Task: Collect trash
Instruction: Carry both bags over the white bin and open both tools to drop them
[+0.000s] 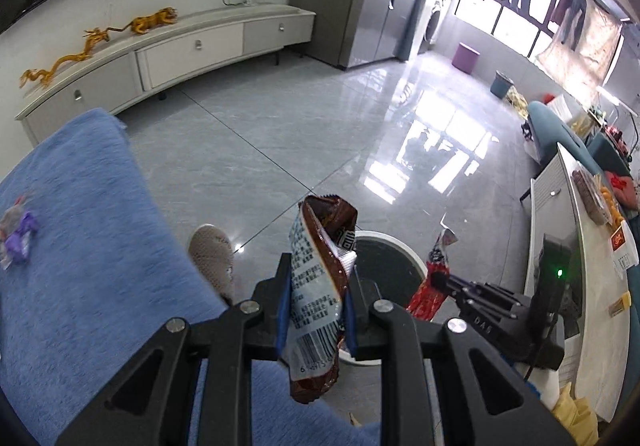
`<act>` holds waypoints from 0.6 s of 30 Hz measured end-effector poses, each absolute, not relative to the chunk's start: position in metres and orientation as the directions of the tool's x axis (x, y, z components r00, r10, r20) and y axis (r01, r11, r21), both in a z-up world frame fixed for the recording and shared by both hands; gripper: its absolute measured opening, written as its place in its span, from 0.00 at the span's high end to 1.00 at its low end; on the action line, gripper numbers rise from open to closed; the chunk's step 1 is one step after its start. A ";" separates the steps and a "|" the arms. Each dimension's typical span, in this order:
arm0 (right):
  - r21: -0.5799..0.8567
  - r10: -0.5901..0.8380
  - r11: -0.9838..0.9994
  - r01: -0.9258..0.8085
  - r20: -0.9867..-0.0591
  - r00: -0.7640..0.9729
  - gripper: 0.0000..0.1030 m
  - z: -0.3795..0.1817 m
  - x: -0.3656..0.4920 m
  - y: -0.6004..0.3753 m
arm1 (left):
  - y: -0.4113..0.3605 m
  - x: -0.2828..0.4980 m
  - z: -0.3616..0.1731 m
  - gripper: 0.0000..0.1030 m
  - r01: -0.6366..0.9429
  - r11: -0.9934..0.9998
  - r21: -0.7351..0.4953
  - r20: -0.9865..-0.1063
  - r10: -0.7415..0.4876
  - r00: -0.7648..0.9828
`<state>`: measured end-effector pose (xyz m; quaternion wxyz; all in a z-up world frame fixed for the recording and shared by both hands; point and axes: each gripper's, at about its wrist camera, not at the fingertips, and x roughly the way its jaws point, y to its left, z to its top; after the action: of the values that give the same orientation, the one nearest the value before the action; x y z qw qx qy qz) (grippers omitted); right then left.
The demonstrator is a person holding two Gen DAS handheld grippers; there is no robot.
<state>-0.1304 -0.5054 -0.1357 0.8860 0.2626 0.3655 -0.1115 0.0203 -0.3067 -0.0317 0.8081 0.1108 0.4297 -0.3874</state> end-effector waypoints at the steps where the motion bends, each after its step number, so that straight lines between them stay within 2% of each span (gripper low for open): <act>1: 0.383 -0.009 0.834 0.398 -0.712 0.702 0.92 -0.138 -0.131 -0.506 | -0.316 0.022 -0.035 0.80 0.724 0.673 -0.151 -0.785 -0.526 0.326; 4: 0.387 -0.014 0.813 0.436 -0.734 0.680 0.92 -0.155 -0.135 -0.518 | -0.342 0.029 -0.046 0.80 0.714 0.664 -0.224 -0.799 -0.545 0.256; 8: 0.374 -0.024 0.801 0.468 -0.761 0.649 0.92 -0.170 -0.131 -0.531 | -0.372 0.025 -0.056 0.79 0.737 0.647 -0.195 -0.810 -0.530 0.251; 10: 0.365 -0.025 0.800 0.477 -0.774 0.633 0.91 -0.178 -0.128 -0.535 | -0.385 0.025 -0.064 0.79 0.730 0.641 -0.237 -0.822 -0.533 0.201; 11: 0.356 -0.030 0.800 0.483 -0.781 0.624 0.91 -0.182 -0.127 -0.536 | -0.388 0.027 -0.067 0.77 0.726 0.639 -0.256 -0.824 -0.537 0.181; 13: 0.346 -0.037 0.794 0.499 -0.793 0.609 0.91 -0.188 -0.126 -0.538 | -0.396 0.029 -0.071 0.62 0.718 0.637 -0.281 -0.821 -0.546 0.163; 14: 0.340 -0.043 0.789 0.511 -0.800 0.599 0.86 -0.192 -0.126 -0.539 | -0.397 0.031 -0.072 0.50 0.713 0.641 -0.284 -0.820 -0.548 0.166; 15: 0.334 -0.048 0.786 0.520 -0.805 0.591 0.81 -0.195 -0.126 -0.541 | -0.399 0.033 -0.075 0.43 0.707 0.646 -0.289 -0.819 -0.549 0.167; 16: 0.325 -0.057 0.784 0.528 -0.811 0.583 0.71 -0.198 -0.127 -0.542 | -0.400 0.035 -0.077 0.43 0.701 0.648 -0.298 -0.818 -0.552 0.162; 18: 0.315 -0.066 0.778 0.544 -0.820 0.569 0.67 -0.201 -0.129 -0.545 | -0.398 0.040 -0.082 0.43 0.692 0.650 -0.314 -0.820 -0.553 0.148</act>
<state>-0.1291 -0.5447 -0.2013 0.8405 0.2796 0.4273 -0.1812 0.0398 -0.3982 -0.0815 0.7546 0.0684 0.5057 -0.4125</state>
